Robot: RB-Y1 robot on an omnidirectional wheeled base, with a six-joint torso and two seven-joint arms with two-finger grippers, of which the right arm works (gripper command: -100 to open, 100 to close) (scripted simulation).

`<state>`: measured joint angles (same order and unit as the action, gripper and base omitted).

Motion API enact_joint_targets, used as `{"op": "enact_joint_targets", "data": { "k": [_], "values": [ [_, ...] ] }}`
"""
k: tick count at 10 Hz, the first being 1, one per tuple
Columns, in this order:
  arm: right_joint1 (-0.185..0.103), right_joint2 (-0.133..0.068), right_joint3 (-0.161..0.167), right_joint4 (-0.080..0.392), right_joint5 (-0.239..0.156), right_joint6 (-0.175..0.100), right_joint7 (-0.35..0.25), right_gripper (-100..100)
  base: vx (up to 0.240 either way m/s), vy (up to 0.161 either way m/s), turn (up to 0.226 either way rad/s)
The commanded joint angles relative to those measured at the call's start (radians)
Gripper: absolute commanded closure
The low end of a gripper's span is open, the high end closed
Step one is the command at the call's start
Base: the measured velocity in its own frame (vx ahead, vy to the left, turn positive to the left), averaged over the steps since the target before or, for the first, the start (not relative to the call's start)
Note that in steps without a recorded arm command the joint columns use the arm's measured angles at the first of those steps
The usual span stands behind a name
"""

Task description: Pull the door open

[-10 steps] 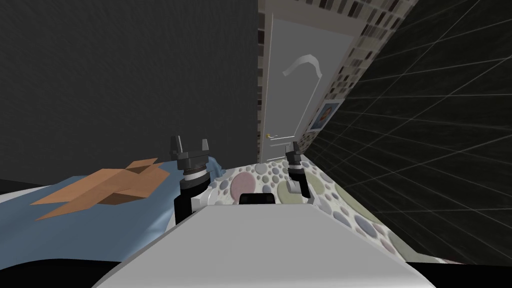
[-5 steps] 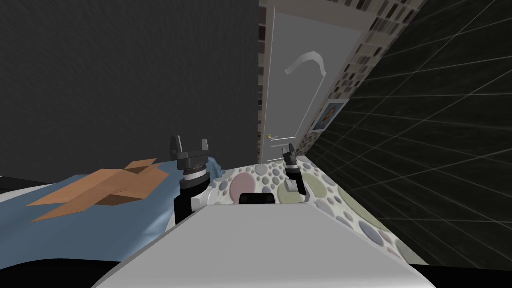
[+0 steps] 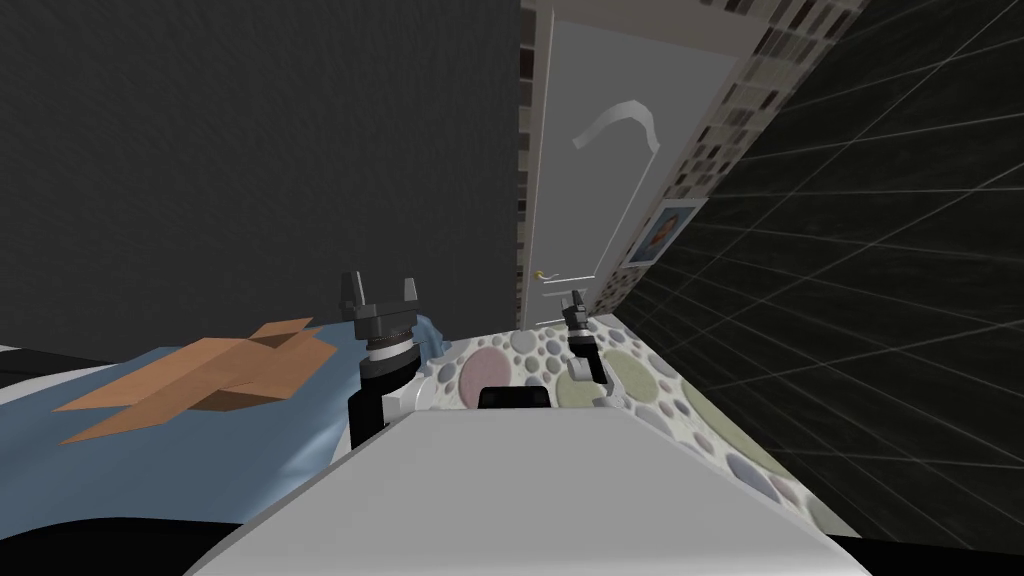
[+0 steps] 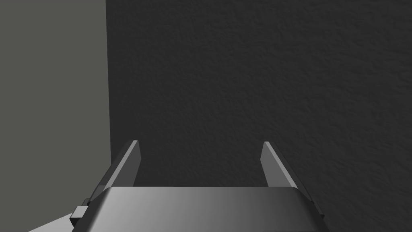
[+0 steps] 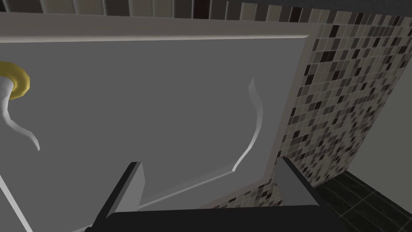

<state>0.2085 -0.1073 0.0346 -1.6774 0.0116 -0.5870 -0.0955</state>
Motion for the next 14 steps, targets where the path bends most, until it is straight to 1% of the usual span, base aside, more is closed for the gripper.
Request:
{"op": "enact_joint_targets", "data": {
  "k": [1, 2, 3, 4, 5, 6, 7, 8, 9, 10, 11, 12, 13, 14],
  "values": [
    [-0.009, -0.005, 0.001, 0.032, -0.003, -0.006, -0.002, -100, 0.044, -0.014, 0.020],
    [-0.031, -0.014, 0.003, 0.068, -0.007, -0.011, -0.004, -100, 0.053, -0.024, 0.041],
    [-0.031, -0.014, 0.003, 0.081, -0.007, -0.011, -0.004, -100, 0.051, -0.022, 0.022],
    [-0.053, -0.023, 0.005, 0.119, -0.012, -0.017, -0.006, -100, 0.056, -0.017, 0.039],
    [-0.053, -0.023, 0.005, 0.132, -0.012, -0.017, -0.006, -100, 0.042, -0.016, 0.023],
    [-0.076, -0.031, 0.007, 0.176, -0.017, -0.023, -0.007, -100, 0.055, -0.024, 0.033],
    [-0.098, -0.040, 0.009, 0.207, -0.022, -0.029, -0.009, -100, 0.075, -0.039, 0.068],
    [-0.098, -0.040, 0.009, 0.234, -0.022, -0.029, -0.009, -100, 0.054, -0.030, 0.032],
    [-0.121, -0.048, 0.011, 0.258, -0.026, -0.035, -0.011, -100, 0.053, -0.026, 0.041],
    [-0.121, -0.048, 0.011, 0.284, -0.026, -0.035, -0.011, -100, 0.043, -0.018, 0.021],
    [-0.143, -0.057, 0.013, 0.317, -0.031, -0.040, -0.013, -100, 0.055, -0.019, 0.038],
    [-0.143, -0.057, 0.013, 0.335, -0.031, -0.040, -0.013, -100, 0.047, -0.017, 0.026],
    [-0.166, -0.065, 0.016, 0.368, -0.036, -0.046, -0.014, -100, 0.049, -0.021, 0.042],
    [-0.166, -0.065, 0.016, 0.386, -0.036, -0.046, -0.014, -100, 0.040, -0.019, 0.022]
  ]
}}
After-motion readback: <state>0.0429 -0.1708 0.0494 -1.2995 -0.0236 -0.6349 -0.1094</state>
